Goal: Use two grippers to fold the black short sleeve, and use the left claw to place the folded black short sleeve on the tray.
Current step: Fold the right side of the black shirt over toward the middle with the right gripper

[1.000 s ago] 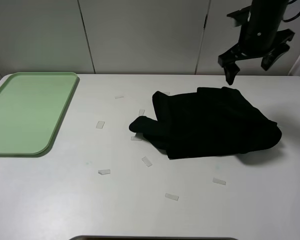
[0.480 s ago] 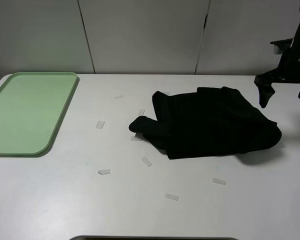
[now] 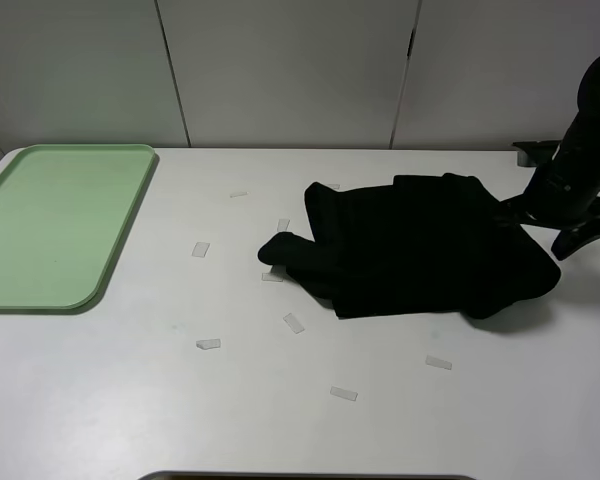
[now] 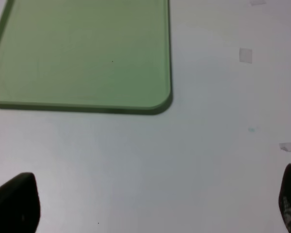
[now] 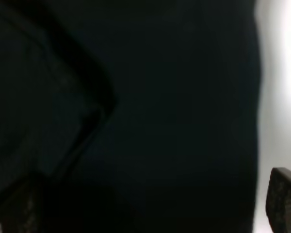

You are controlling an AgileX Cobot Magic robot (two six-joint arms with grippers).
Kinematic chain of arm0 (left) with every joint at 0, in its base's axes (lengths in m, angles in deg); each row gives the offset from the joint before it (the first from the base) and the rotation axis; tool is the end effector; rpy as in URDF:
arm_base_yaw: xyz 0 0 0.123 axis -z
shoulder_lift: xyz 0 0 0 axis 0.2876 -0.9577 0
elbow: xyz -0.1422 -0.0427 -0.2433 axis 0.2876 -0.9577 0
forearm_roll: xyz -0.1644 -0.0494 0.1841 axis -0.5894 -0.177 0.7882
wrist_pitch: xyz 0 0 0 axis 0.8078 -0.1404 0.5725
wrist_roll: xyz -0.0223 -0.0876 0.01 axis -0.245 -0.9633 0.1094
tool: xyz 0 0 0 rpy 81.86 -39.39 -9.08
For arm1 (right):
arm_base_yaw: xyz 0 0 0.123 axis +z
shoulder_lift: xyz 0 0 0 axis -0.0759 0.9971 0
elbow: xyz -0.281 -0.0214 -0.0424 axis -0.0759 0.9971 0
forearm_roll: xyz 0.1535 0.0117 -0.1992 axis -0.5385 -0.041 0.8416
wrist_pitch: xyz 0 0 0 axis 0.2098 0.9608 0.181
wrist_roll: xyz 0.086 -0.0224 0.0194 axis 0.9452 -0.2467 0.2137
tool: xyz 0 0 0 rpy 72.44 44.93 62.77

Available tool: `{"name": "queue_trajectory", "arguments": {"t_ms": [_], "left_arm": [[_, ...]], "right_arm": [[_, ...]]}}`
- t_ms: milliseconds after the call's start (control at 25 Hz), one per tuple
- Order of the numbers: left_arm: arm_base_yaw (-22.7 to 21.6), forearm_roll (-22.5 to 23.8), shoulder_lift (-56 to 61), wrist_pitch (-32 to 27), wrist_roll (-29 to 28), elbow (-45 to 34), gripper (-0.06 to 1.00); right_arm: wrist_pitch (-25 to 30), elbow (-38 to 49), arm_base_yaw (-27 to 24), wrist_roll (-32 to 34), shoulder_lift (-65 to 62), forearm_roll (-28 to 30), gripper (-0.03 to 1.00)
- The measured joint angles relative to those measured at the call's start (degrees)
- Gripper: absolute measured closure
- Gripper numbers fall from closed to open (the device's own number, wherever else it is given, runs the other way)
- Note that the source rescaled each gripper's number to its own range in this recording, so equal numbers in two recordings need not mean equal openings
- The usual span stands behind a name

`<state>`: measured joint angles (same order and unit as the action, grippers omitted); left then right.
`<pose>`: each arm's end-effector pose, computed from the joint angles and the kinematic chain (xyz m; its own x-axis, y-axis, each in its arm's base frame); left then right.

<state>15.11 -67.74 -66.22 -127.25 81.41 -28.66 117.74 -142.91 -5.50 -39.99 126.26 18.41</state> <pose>-0.0041 0.0009 0.2737 -0.4628 -0.0779 -0.8831 -0.0682 0.9963 -0.0521 0.3417 -0.0055 0.1377 -0.9947 -0.0873 -0.0536 -0.0879 0.9961 0.0089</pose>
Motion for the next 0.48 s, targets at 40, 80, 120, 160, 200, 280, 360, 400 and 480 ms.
{"name": "queue_trajectory", "arguments": {"t_ms": [40, 80, 120, 160, 200, 280, 360, 400, 480], "left_arm": [[0.0, 0.0, 0.0, 0.0, 0.0, 0.0, -0.04], [0.0, 0.0, 0.0, 0.0, 0.0, 0.0, -0.04], [0.0, 0.0, 0.0, 0.0, 0.0, 0.0, -0.04], [0.0, 0.0, 0.0, 0.0, 0.0, 0.0, -0.04], [0.0, 0.0, 0.0, 0.0, 0.0, 0.0, -0.04], [0.0, 0.0, 0.0, 0.0, 0.0, 0.0, -0.04], [0.0, 0.0, 0.0, 0.0, 0.0, 0.0, -0.04], [0.0, 0.0, 0.0, 0.0, 0.0, 0.0, -0.04], [0.0, 0.0, 0.0, 0.0, 0.0, 0.0, -0.04]], "right_arm": [[-1.3, 1.1, 0.0, -0.3, 0.0, -0.4, -0.03], [-2.5, 2.2, 0.0, -0.4, 0.0, -0.6, -0.03], [-3.8, 3.1, 0.0, -0.5, 0.0, -0.9, -0.03], [-5.0, 4.0, 0.0, -0.6, 0.0, -1.1, -0.03], [-5.9, 4.8, 0.0, -0.6, 0.0, -1.1, -0.03], [-6.7, 5.4, 0.0, -0.6, 0.0, -1.2, -0.03], [-6.1, 5.1, 0.0, -0.6, -0.6, -1.2, -0.03], [-5.2, 4.7, 0.0, -0.6, -1.2, -1.2, -0.03], [-2.3, 3.2, 0.0, -0.9, -3.3, -1.2, -0.03]]}}
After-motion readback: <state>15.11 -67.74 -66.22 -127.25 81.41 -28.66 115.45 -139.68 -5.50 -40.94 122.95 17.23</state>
